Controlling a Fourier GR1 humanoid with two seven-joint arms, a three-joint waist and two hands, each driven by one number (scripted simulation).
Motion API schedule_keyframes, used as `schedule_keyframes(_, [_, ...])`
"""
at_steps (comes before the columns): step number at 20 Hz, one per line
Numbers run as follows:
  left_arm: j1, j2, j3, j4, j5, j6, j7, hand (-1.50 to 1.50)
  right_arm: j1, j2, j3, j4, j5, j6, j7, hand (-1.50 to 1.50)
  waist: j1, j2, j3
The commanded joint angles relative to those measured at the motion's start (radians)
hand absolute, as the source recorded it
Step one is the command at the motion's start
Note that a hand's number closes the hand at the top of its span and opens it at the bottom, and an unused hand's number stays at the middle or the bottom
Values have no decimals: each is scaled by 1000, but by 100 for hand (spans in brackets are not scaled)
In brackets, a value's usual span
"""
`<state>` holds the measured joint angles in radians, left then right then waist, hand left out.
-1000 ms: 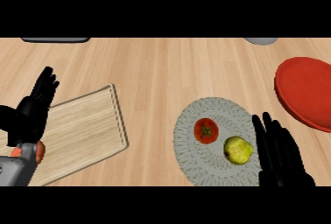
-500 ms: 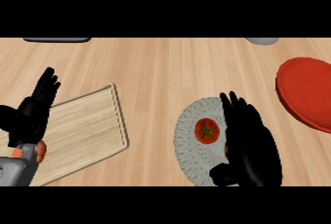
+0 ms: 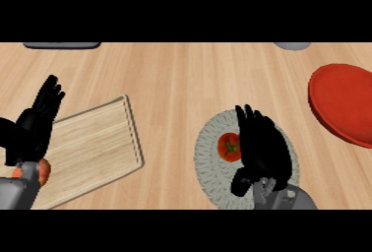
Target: Pick the tomato from the placemat and place it in the bowl
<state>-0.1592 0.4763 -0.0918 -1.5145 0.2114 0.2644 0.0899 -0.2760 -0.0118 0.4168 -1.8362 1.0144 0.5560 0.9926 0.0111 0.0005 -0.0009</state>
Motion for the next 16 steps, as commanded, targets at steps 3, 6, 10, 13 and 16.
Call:
schedule_keyframes(3, [-8,14,27,-52,-18,-6,55,0,-68,-2,39,94,131,18,61,-150,-5,-2,1])
schedule_keyframes(6, [42,-12,42,-27,-26,-34,-7,0,-73,-7,34,101,175,22,32,-150,-7,-2,1])
schedule_keyframes(10, [-2,-59,49,19,-53,-44,-9,0,0,11,62,180,191,-108,7,-150,-11,0,1])
schedule_keyframes(13, [19,-68,52,-19,-72,-33,6,0,61,11,140,183,146,-148,71,-150,-9,-1,1])
schedule_keyframes(16, [9,-70,58,-38,-89,-67,37,0,-9,11,109,246,122,-143,73,-150,-8,-1,1])
